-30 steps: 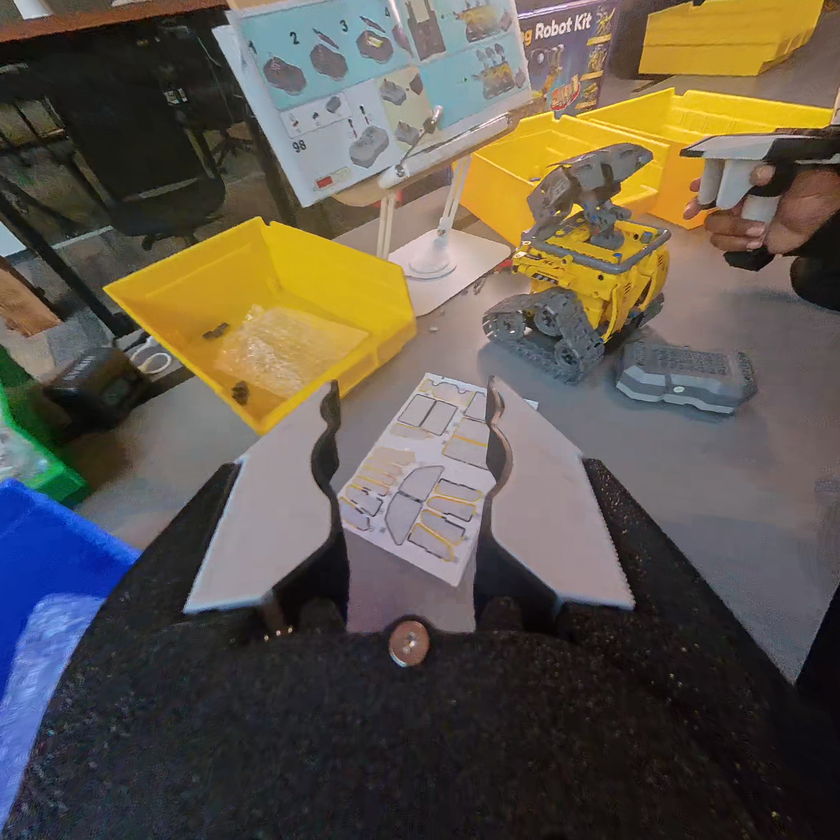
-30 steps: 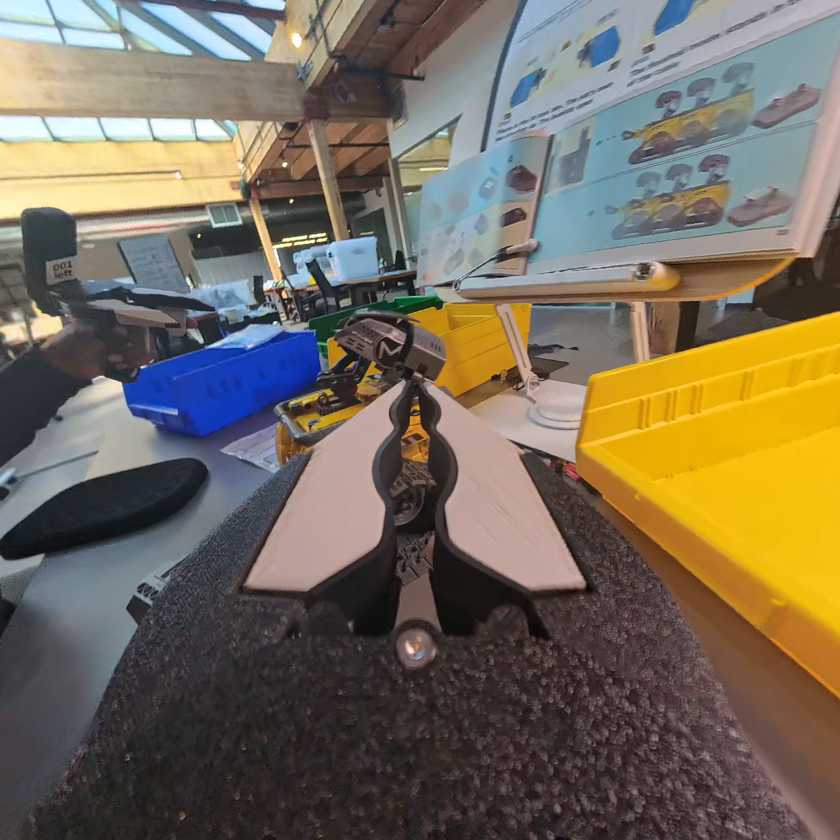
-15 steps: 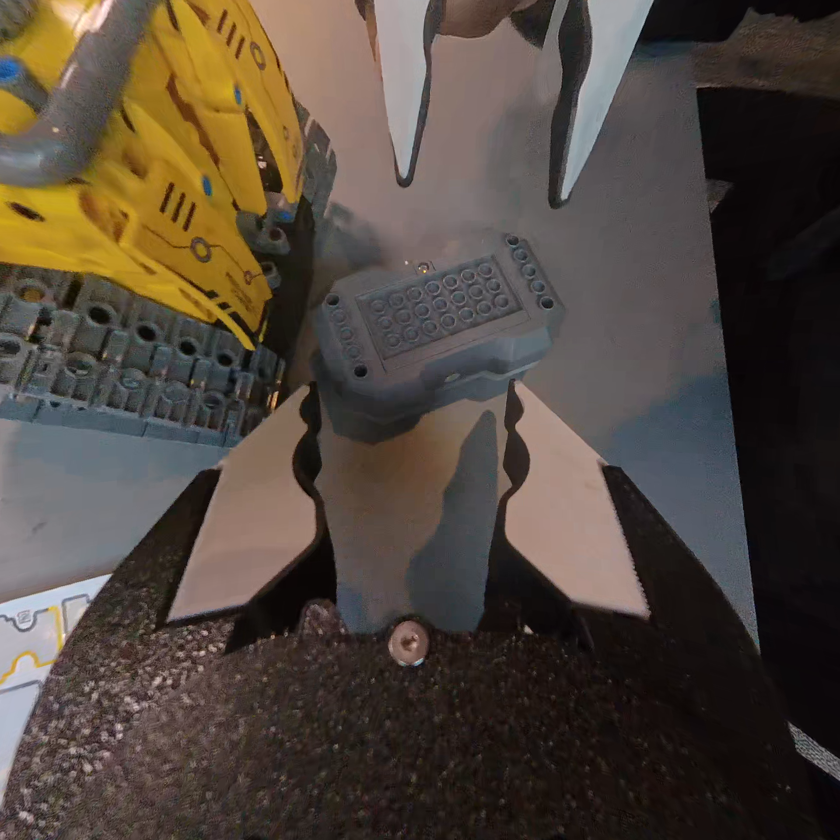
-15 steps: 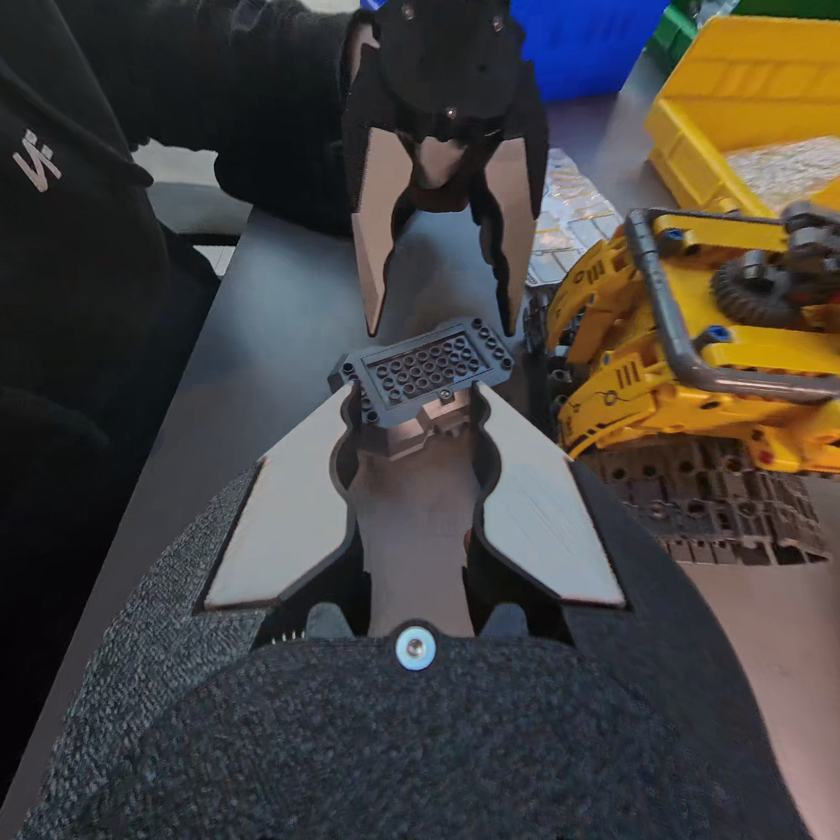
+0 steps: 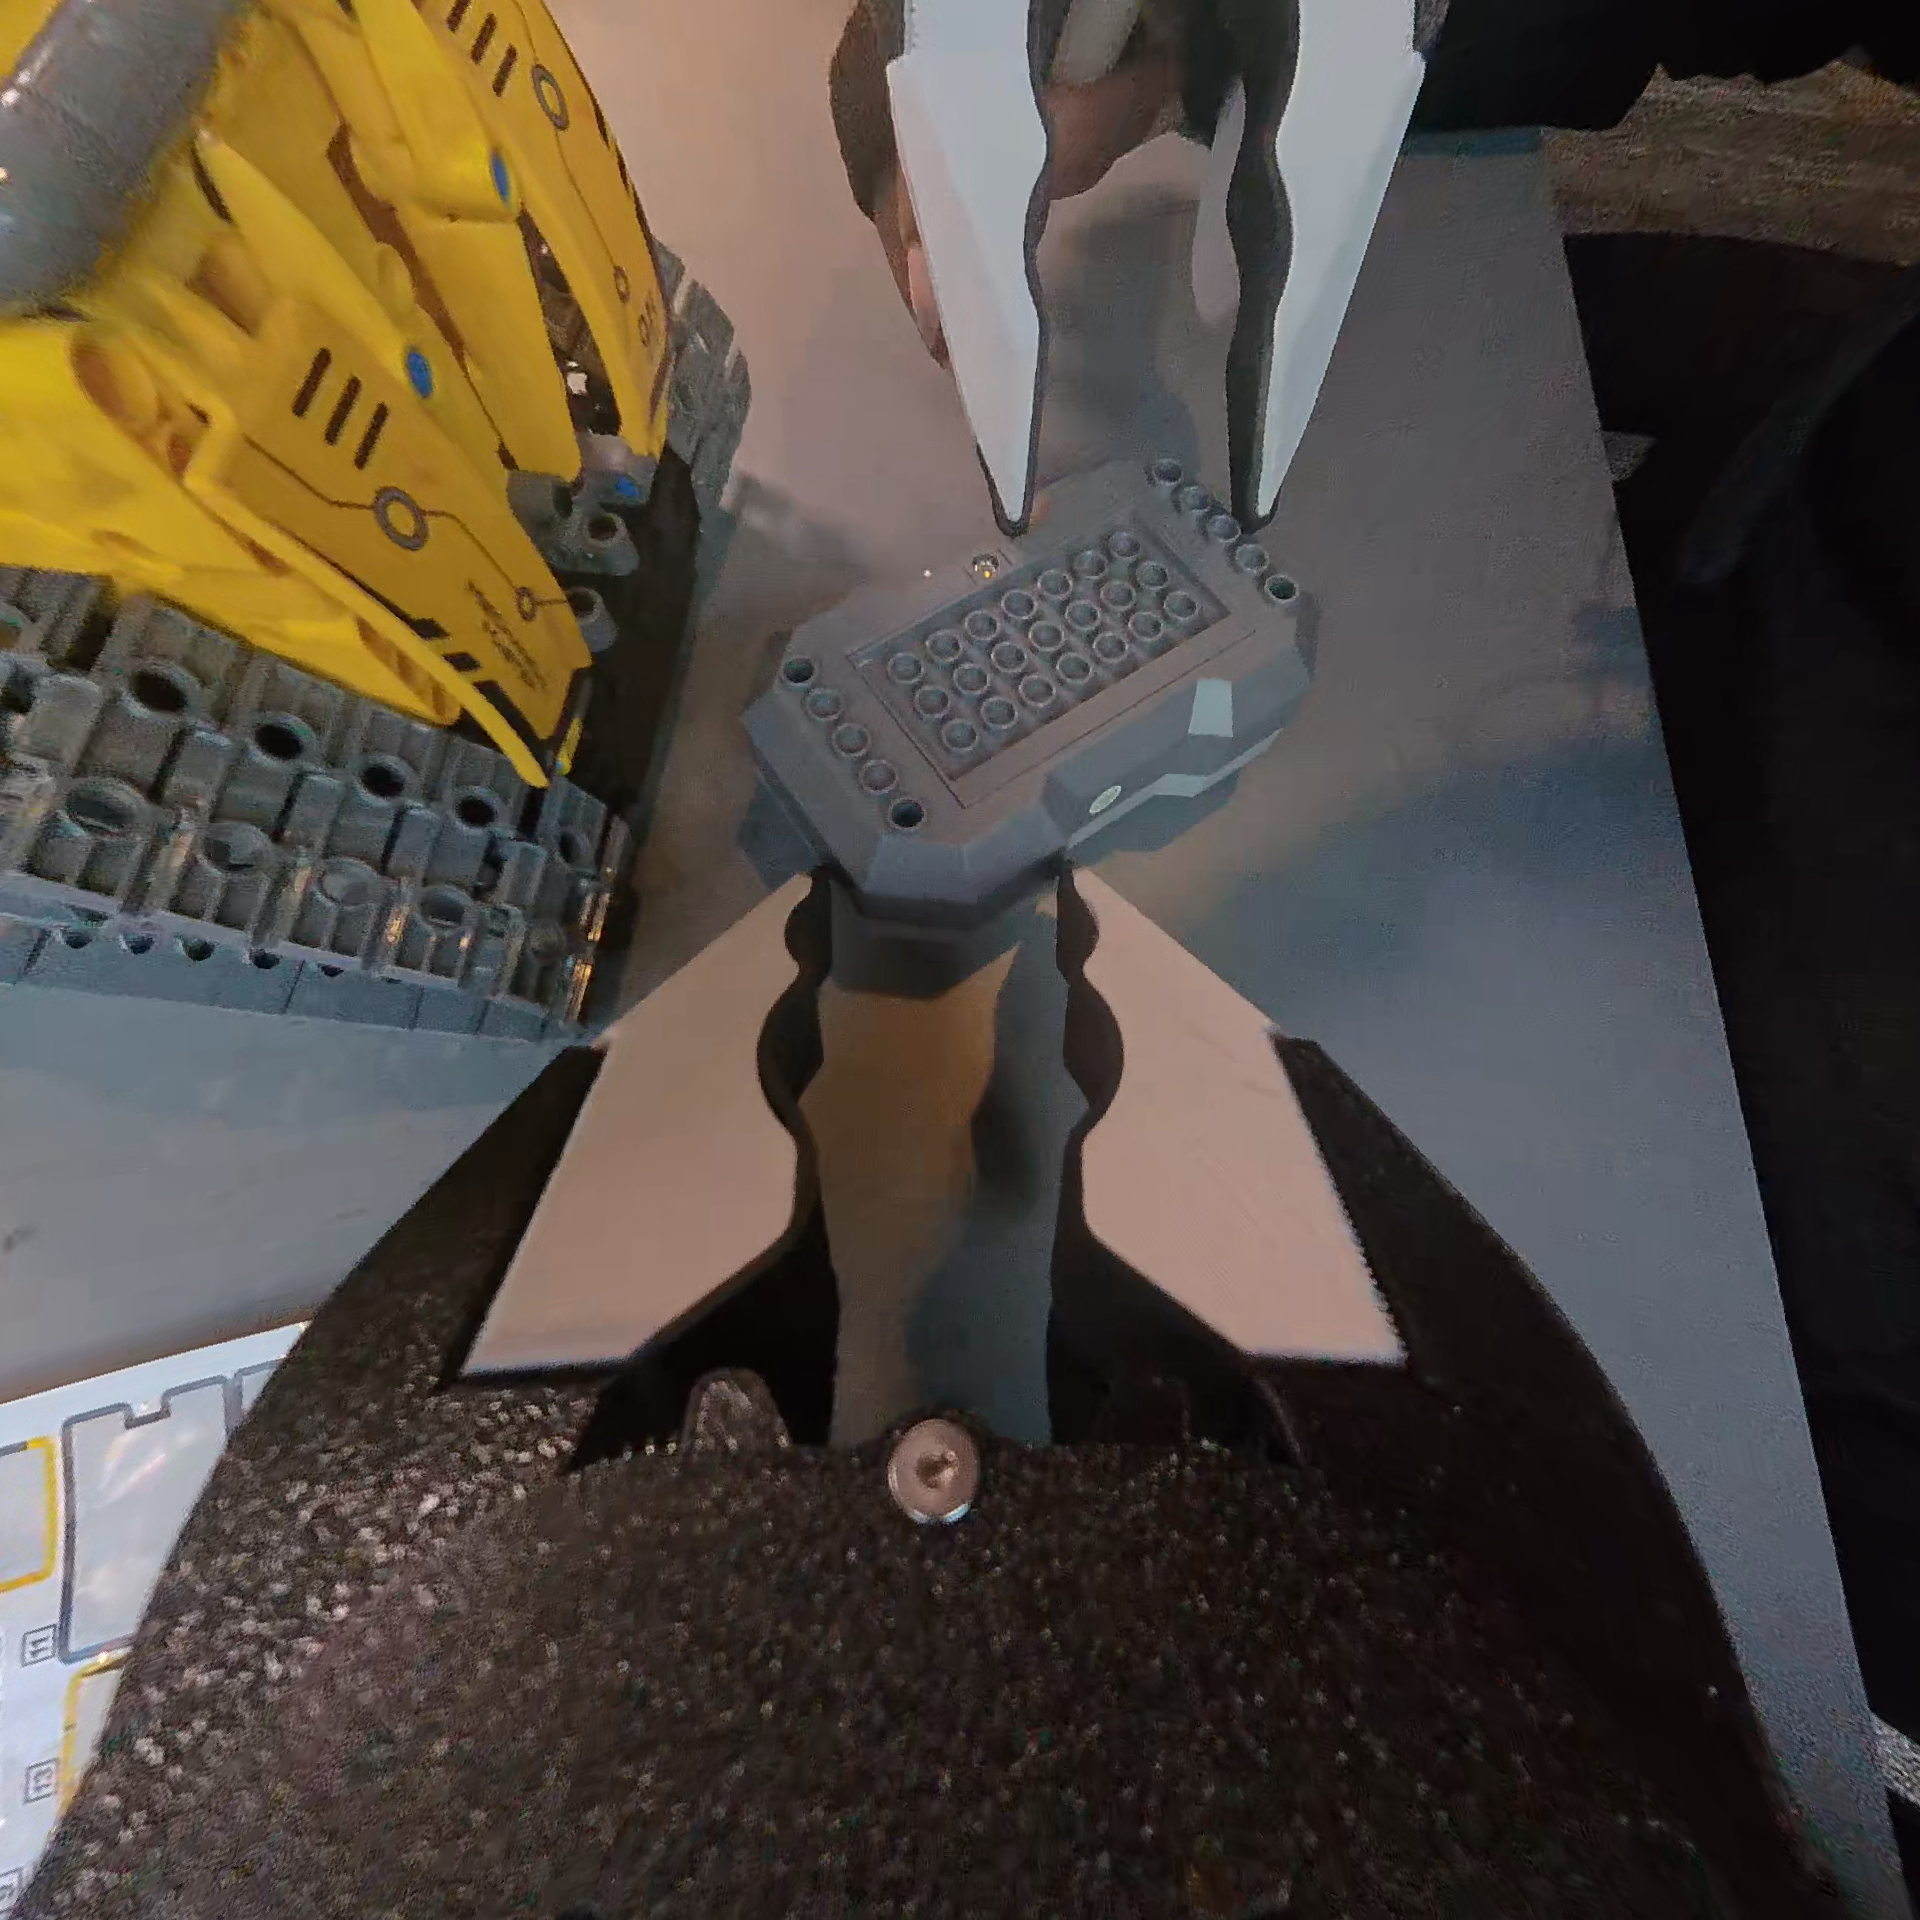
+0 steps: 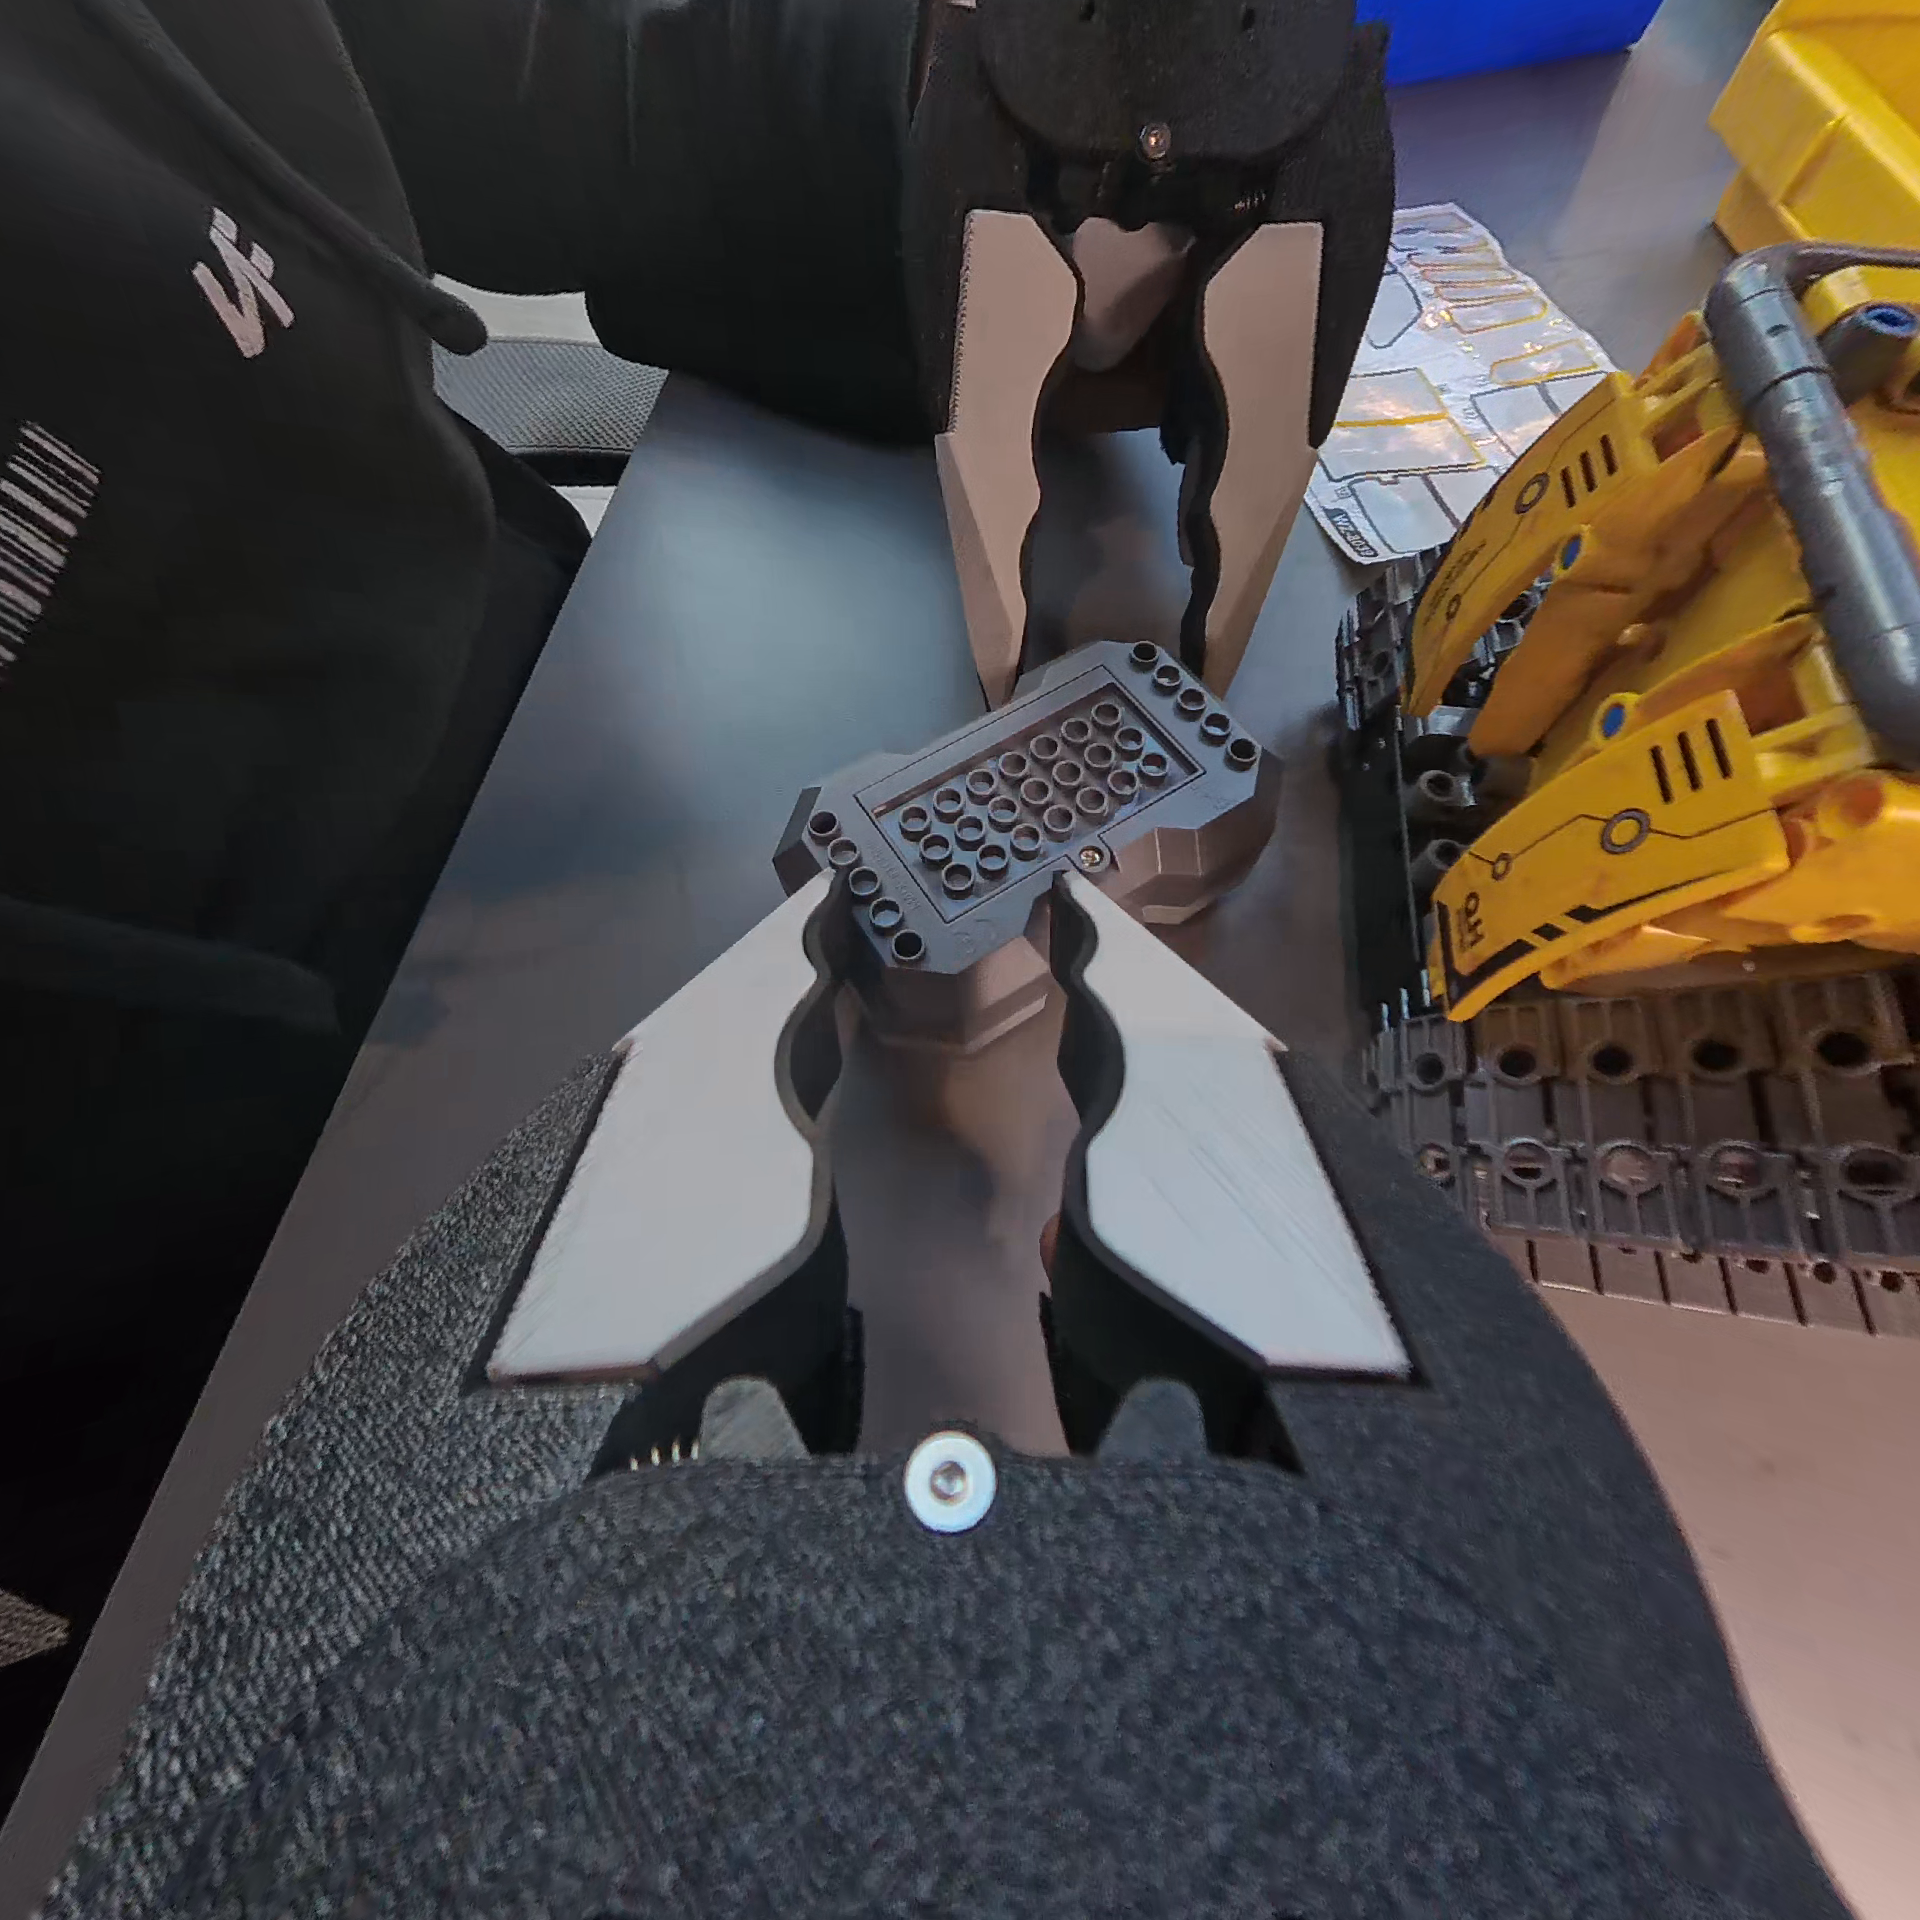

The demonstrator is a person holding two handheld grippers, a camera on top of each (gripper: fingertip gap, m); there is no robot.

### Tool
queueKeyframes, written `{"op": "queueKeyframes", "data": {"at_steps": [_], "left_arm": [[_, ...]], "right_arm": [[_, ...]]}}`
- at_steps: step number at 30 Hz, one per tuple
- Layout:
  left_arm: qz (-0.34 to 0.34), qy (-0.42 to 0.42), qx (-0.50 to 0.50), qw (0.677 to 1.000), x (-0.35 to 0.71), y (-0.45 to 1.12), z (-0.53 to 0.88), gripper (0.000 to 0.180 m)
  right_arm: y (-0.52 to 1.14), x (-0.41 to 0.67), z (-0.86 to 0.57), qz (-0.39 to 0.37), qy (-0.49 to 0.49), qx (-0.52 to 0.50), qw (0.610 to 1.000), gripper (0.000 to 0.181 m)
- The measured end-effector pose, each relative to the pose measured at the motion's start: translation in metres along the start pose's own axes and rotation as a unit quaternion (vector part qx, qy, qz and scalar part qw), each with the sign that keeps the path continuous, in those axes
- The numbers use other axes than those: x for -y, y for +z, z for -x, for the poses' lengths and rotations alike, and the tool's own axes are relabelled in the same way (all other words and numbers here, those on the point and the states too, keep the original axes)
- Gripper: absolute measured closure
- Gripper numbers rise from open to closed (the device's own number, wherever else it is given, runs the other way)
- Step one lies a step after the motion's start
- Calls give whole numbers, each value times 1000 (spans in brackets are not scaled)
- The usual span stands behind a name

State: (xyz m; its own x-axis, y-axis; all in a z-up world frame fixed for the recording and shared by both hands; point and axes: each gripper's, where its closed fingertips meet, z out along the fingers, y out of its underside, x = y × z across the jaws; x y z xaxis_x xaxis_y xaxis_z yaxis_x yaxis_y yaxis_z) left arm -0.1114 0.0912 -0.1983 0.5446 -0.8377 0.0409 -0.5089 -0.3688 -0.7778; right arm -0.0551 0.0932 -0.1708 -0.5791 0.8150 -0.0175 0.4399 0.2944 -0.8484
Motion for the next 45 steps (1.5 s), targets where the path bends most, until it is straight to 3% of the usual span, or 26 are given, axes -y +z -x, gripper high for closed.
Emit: {"op": "queueKeyframes", "data": {"at_steps": [5,11,16,18,21,24,26,30,34,36,39,45], "left_arm": [[-44,-15,4,999,12,-9,4,139],[-70,-48,-1,996,21,-17,6,139],[-67,-72,13,995,25,-17,9,140],[-81,-67,12,994,33,-18,5,140],[-96,-33,40,994,48,-22,-1,141],[-129,17,51,990,63,-32,-10,142],[-163,36,37,985,73,-41,-18,149],[-240,18,23,970,86,-73,-17,136],[-247,-6,30,969,79,-82,-8,135],[-240,-4,34,970,77,-79,-8,135],[-226,3,32,973,76,-71,-12,133],[-204,-6,1,979,73,-54,-22,124]], "right_arm": [[-7,-8,-4,9,1,-2,1000,153],[-16,-14,-14,11,19,-14,1000,150],[-4,-10,-3,32,72,2,997,89],[9,-6,-2,48,107,-12,993,80],[24,-1,-7,41,196,-41,979,86],[28,5,4,25,215,-26,976,97],[29,9,13,14,194,-9,981,102],[-2,22,7,-6,83,-52,995,104],[-25,23,14,-2,38,-56,998,104],[-39,15,-7,18,40,-112,993,104],[-39,28,18,-21,47,-40,998,104],[-28,8,14,30,27,-57,998,104]]}}
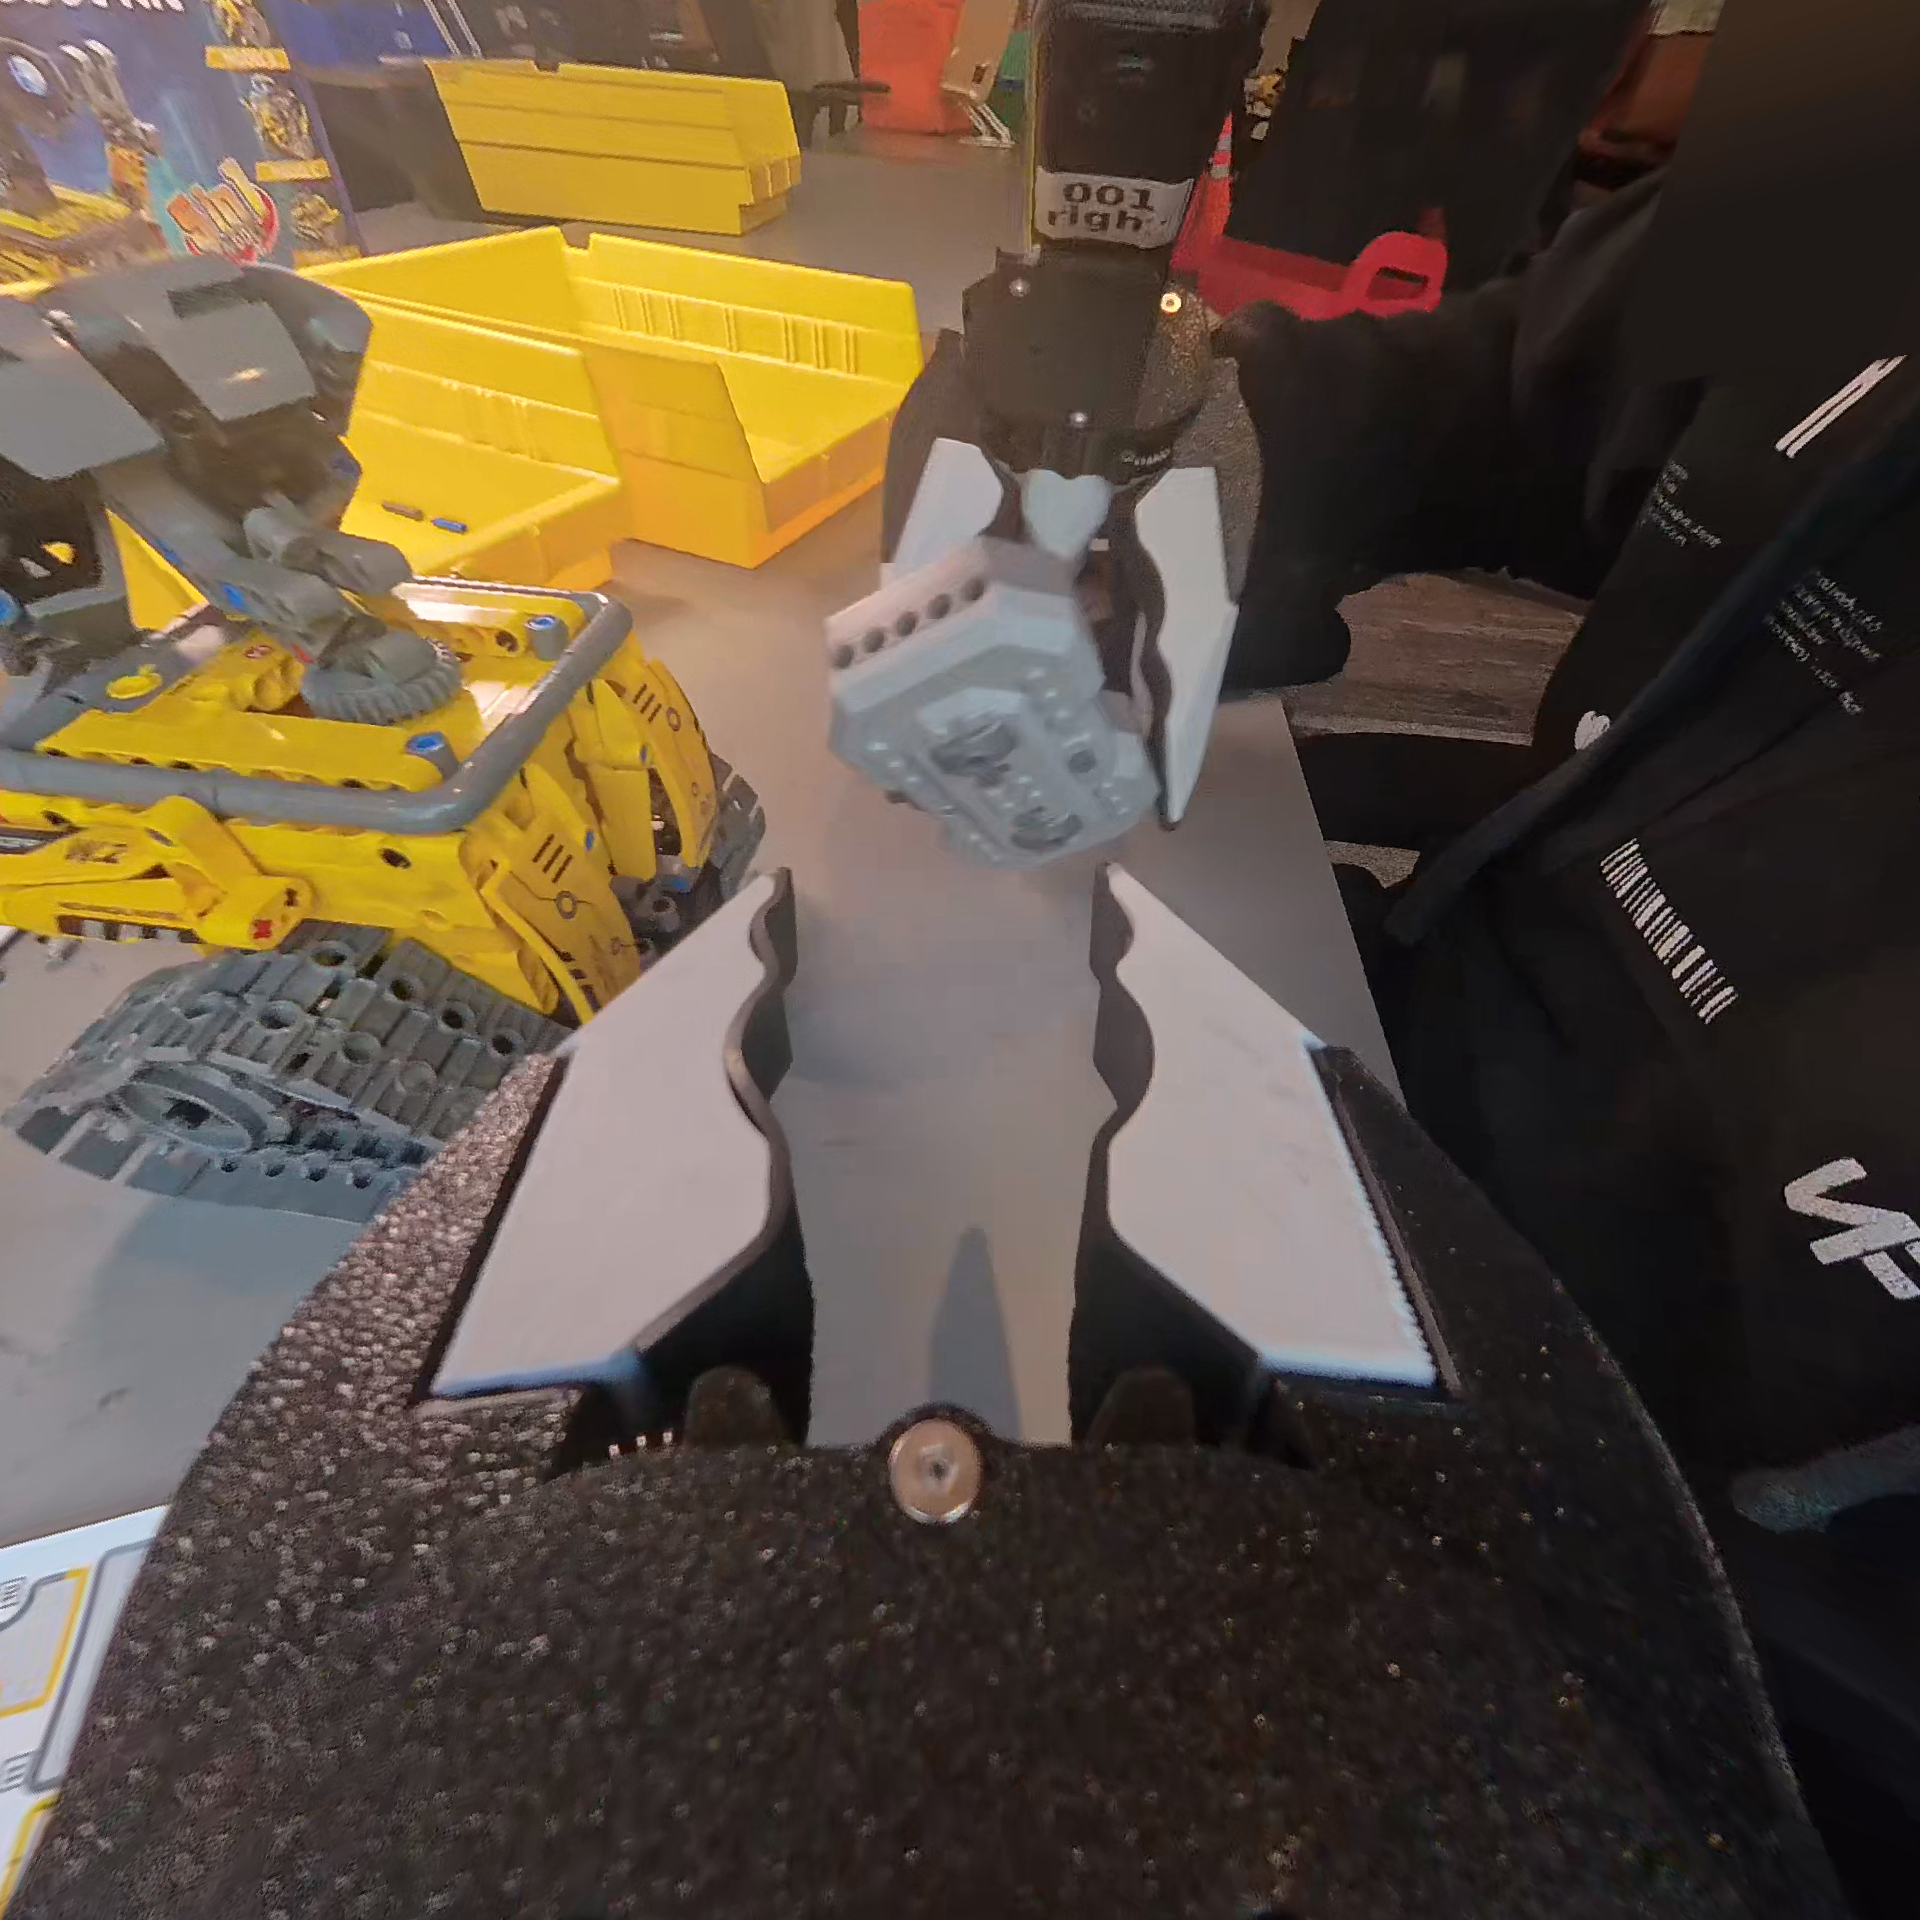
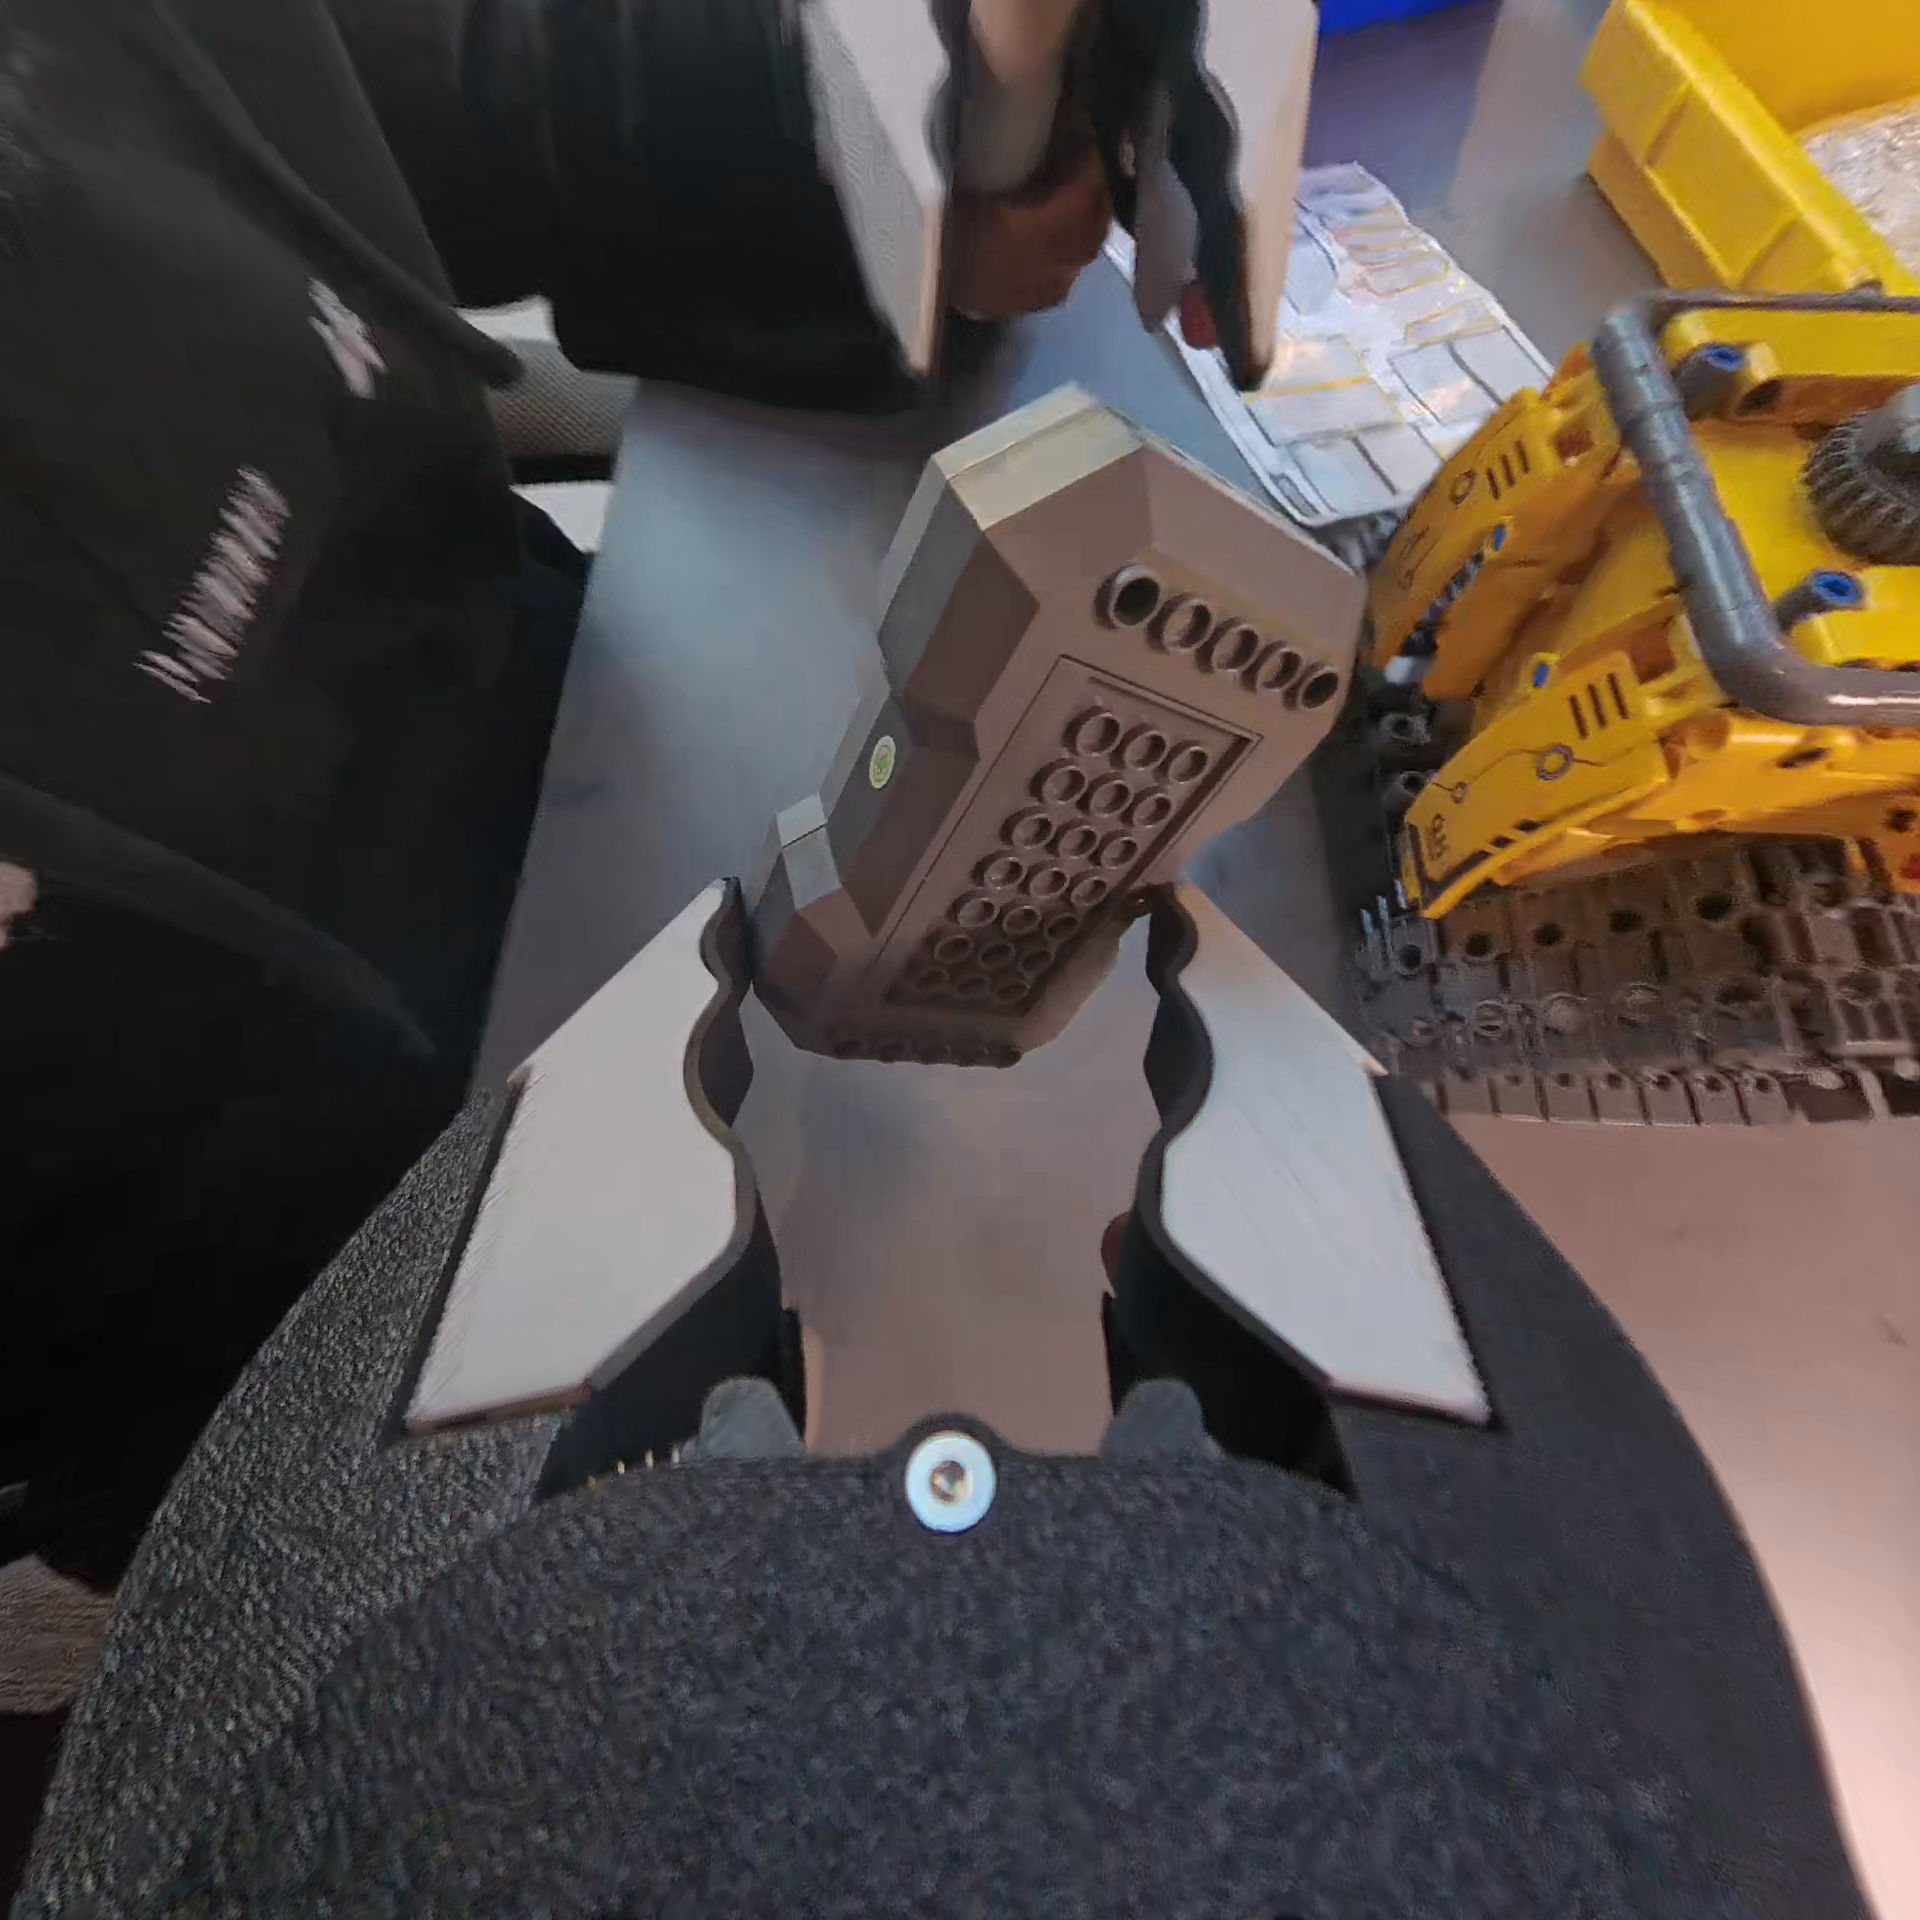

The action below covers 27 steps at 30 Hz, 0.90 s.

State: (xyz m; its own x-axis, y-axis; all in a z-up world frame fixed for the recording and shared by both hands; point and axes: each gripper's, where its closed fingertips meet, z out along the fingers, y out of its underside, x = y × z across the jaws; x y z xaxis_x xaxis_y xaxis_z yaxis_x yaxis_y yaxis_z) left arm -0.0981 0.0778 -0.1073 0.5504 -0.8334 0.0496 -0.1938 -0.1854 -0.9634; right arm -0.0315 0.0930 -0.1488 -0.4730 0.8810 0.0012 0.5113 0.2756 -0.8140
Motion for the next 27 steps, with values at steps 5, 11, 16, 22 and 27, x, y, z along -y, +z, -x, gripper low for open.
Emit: {"op": "queueKeyframes", "data": {"at_steps": [5,11,16,22,27], "left_arm": [[60,-24,-25,998,-20,23,-7,94],[157,-22,-15,987,-54,41,-4,114],[189,15,11,982,-65,34,2,122],[184,22,13,983,-65,34,3,122],[171,16,-6,985,-63,26,1,121]], "right_arm": [[21,-28,-11,138,-106,-51,983,104],[40,-27,-10,186,-188,-47,963,108],[36,-26,-17,126,-114,-58,984,109],[36,-27,-15,65,-27,-49,996,113],[31,-32,-16,71,-16,-38,997,112]]}}
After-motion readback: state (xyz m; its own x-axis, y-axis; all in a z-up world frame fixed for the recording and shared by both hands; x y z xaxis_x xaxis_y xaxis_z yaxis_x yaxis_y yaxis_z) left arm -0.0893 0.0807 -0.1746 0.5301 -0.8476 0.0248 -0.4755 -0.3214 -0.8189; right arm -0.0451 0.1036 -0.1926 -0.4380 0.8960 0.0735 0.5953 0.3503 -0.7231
